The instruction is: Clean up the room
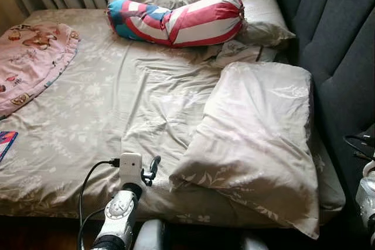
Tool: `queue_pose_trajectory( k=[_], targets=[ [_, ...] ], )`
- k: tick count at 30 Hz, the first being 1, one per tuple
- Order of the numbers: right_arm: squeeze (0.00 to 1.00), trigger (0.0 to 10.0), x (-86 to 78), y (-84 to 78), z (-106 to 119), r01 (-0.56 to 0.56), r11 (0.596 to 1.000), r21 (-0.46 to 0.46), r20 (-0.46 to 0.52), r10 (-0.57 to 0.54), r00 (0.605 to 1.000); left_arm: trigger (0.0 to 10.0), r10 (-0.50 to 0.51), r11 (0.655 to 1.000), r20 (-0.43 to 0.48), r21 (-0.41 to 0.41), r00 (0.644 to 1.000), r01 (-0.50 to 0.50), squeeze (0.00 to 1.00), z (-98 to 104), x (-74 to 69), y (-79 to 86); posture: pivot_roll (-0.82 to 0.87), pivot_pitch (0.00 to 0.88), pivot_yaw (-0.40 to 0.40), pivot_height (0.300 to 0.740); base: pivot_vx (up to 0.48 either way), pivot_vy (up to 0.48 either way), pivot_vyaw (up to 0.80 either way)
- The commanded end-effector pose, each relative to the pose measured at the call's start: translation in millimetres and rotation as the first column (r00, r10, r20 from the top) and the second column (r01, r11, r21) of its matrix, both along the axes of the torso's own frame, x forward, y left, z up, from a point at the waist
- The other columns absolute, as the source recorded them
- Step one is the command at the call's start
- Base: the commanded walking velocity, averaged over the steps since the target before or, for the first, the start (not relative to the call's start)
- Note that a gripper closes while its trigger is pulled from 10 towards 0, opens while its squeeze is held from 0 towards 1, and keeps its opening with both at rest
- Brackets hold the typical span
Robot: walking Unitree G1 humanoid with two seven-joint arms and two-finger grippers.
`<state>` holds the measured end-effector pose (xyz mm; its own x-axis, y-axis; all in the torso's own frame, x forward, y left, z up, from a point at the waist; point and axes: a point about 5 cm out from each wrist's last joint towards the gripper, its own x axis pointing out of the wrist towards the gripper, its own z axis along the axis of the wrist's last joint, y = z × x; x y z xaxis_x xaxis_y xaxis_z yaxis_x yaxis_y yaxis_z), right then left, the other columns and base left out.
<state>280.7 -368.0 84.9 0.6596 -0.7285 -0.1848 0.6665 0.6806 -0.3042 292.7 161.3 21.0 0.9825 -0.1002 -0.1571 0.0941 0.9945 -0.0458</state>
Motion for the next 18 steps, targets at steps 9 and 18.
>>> queue_pose_trajectory(
  k=[9, 18],
  targets=[
    [1.0, 10.0, 6.4, 61.3, -48.5, -0.207, 0.923, 0.325, 0.029, 0.209, 0.978, 10.0, 0.003, 1.0, -0.04, 0.014, 0.999, -0.002, 0.0, -5.9, -3.0, 3.9, -0.06, 0.083, 0.04, 0.632, 0.0, 0.0, 0.0],
    [1.0, 10.0, 7.9, 66.1, -50.5, -0.285, 0.868, 0.406, 0.082, 0.276, 0.958, 10.0, -0.002, 1.0, -0.044, 0.016, 0.999, 0.002, 0.0, -6.2, -2.9, 3.9, -0.05, 0.086, 0.041, 0.632, 0.0, 0.0, 0.0]
  ],
)
